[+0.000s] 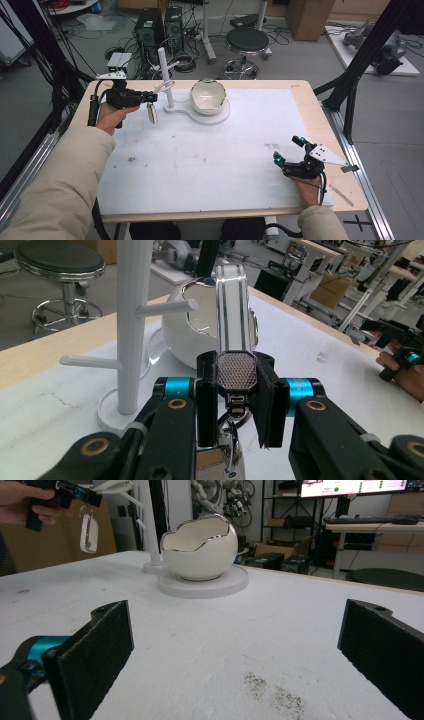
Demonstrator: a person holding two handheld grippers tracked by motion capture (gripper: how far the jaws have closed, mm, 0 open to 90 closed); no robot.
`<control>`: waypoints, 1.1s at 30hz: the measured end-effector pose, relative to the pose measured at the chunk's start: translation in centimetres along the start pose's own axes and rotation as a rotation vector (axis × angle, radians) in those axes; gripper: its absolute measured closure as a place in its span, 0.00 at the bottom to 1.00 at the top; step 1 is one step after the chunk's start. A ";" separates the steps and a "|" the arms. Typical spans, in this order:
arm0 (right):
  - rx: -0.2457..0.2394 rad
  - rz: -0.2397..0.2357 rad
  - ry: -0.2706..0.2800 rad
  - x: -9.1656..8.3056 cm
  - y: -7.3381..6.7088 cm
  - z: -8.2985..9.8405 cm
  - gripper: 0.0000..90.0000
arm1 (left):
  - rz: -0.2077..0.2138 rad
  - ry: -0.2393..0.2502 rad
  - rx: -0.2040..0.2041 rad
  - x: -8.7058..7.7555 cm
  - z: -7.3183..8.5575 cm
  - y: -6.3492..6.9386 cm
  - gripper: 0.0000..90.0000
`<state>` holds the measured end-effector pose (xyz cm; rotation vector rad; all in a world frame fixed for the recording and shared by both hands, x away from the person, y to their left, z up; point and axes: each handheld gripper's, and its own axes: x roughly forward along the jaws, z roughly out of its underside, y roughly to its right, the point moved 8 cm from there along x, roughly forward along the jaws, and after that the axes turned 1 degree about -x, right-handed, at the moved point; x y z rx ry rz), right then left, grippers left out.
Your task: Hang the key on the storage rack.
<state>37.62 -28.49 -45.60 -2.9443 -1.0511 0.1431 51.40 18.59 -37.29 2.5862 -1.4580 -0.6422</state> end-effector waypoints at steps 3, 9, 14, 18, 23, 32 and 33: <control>-0.005 0.002 0.006 -0.1 0.0 0.0 0.01 | -0.009 0.004 0.004 0.0 0.0 -0.3 0.83; -0.010 0.006 0.005 0.0 0.0 0.0 0.01 | -0.025 0.010 -0.015 -0.1 0.2 -0.9 0.83; -0.016 0.005 -0.001 0.0 -0.1 0.1 0.01 | -0.026 0.010 -0.038 0.0 0.5 -1.6 0.83; -0.014 0.005 0.000 0.0 -0.1 0.1 0.01 | -0.029 0.021 -0.065 0.1 0.7 -2.2 0.83; -0.015 0.005 0.005 0.0 0.0 0.0 0.00 | -0.046 0.009 -0.080 0.2 1.0 -2.7 0.83; -0.017 0.006 0.006 0.0 0.0 0.0 0.01 | -0.071 -0.014 -0.090 0.4 1.7 -3.5 0.83; -0.014 0.006 0.006 0.0 0.0 0.0 0.01 | -0.073 -0.015 -0.089 0.5 1.7 -3.5 0.82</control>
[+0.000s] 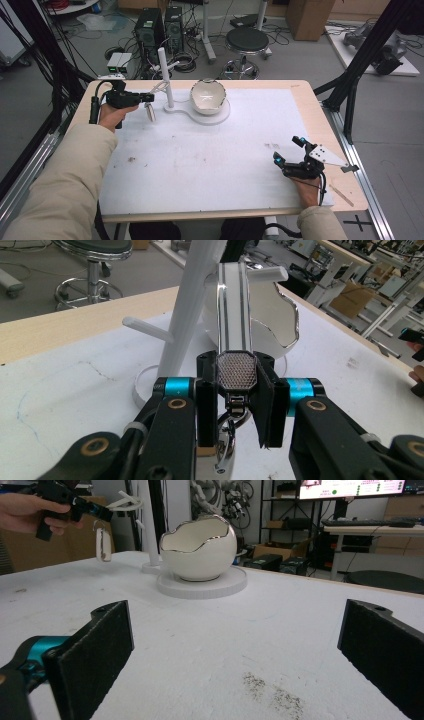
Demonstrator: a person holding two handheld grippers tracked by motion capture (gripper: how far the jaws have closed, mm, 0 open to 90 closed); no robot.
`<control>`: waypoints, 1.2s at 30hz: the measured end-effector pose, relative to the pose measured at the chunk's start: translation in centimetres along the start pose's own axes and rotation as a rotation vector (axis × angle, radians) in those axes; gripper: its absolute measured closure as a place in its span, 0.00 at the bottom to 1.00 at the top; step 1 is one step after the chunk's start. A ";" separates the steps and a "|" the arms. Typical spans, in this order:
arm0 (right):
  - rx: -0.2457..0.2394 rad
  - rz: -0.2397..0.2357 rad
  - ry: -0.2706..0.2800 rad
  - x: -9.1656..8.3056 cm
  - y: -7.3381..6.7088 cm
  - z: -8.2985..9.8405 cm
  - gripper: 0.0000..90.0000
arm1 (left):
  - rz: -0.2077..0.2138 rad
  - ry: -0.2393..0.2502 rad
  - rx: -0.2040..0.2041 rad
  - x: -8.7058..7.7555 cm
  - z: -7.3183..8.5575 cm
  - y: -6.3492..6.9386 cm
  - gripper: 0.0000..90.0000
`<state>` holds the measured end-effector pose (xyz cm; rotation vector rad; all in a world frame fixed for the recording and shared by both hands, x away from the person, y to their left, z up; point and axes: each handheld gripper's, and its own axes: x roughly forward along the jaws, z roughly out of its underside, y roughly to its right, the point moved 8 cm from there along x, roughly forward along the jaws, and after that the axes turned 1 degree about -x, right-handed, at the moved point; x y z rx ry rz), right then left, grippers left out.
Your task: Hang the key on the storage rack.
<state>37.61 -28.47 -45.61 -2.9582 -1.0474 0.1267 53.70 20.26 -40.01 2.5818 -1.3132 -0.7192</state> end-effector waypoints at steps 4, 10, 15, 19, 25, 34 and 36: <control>0.006 0.002 0.001 -0.1 0.0 0.0 0.01 | -0.011 -0.009 0.006 0.1 0.2 -0.1 0.82; 0.001 0.007 -0.001 0.0 0.0 0.0 0.01 | -0.101 -0.024 0.075 0.3 0.2 -0.5 0.63; 0.000 0.007 -0.001 0.0 0.0 0.0 0.00 | -0.149 -0.008 0.127 -0.6 0.0 0.0 0.38; 0.006 0.015 0.010 -0.1 0.1 0.0 0.01 | -0.161 0.049 0.138 -2.2 -0.3 1.1 0.13; 0.009 0.016 0.010 -0.2 0.1 0.0 0.01 | -0.143 0.137 0.225 -5.7 0.4 3.7 0.02; 0.001 0.017 0.012 -0.1 0.1 0.0 0.01 | -0.122 0.163 0.319 -8.5 5.1 7.6 0.02; 0.001 0.018 0.012 -0.1 0.1 0.0 0.01 | -0.115 0.178 0.322 -9.1 6.3 8.6 0.02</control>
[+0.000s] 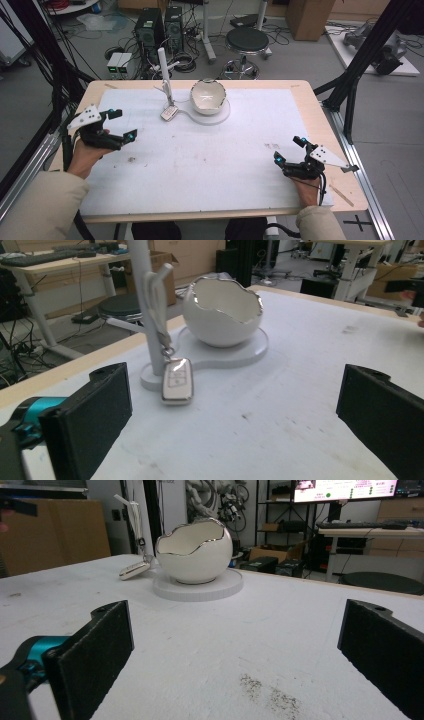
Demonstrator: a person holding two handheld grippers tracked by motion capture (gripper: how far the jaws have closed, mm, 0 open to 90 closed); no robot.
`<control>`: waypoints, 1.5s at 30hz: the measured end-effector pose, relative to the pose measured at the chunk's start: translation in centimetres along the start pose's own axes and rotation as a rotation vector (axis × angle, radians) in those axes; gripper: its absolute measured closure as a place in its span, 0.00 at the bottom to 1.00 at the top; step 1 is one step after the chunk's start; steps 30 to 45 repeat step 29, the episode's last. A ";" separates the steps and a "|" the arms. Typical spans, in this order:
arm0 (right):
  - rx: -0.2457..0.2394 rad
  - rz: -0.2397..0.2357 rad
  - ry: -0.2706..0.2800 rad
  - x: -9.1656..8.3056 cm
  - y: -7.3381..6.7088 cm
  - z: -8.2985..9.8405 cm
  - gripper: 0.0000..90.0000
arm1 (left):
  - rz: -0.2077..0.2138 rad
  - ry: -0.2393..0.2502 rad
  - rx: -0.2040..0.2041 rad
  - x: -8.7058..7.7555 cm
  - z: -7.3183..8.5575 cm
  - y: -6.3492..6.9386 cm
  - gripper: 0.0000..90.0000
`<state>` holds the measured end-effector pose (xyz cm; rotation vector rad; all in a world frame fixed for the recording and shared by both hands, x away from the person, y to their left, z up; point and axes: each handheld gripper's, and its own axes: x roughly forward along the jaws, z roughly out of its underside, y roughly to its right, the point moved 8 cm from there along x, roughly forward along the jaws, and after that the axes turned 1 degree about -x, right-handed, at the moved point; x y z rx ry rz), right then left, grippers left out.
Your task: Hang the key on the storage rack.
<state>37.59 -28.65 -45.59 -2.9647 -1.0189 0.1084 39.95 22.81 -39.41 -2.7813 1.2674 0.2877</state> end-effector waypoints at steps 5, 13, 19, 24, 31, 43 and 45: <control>0.001 -0.002 -0.002 0.0 0.0 0.0 0.01 | -0.028 0.031 0.033 -1.8 1.3 2.0 0.02; -0.009 -0.002 -0.004 0.0 -0.2 0.0 0.01 | -0.095 0.097 -0.002 -3.3 4.0 3.3 0.02; -0.016 -0.007 -0.012 0.0 -0.2 0.1 0.01 | -0.109 0.128 -0.030 -3.7 6.2 4.1 0.02; -0.015 -0.005 -0.011 0.0 -0.2 0.1 0.01 | -0.122 0.155 -0.056 -4.0 7.1 4.1 0.02; -0.024 -0.002 -0.012 0.1 -0.3 0.1 0.01 | -0.149 0.228 -0.048 -4.7 6.9 4.1 0.02; -0.024 -0.002 -0.012 0.1 -0.3 0.1 0.01 | -0.149 0.228 -0.048 -4.7 6.9 4.1 0.02; -0.024 -0.002 -0.012 0.1 -0.3 0.1 0.01 | -0.149 0.228 -0.048 -4.7 6.9 4.1 0.02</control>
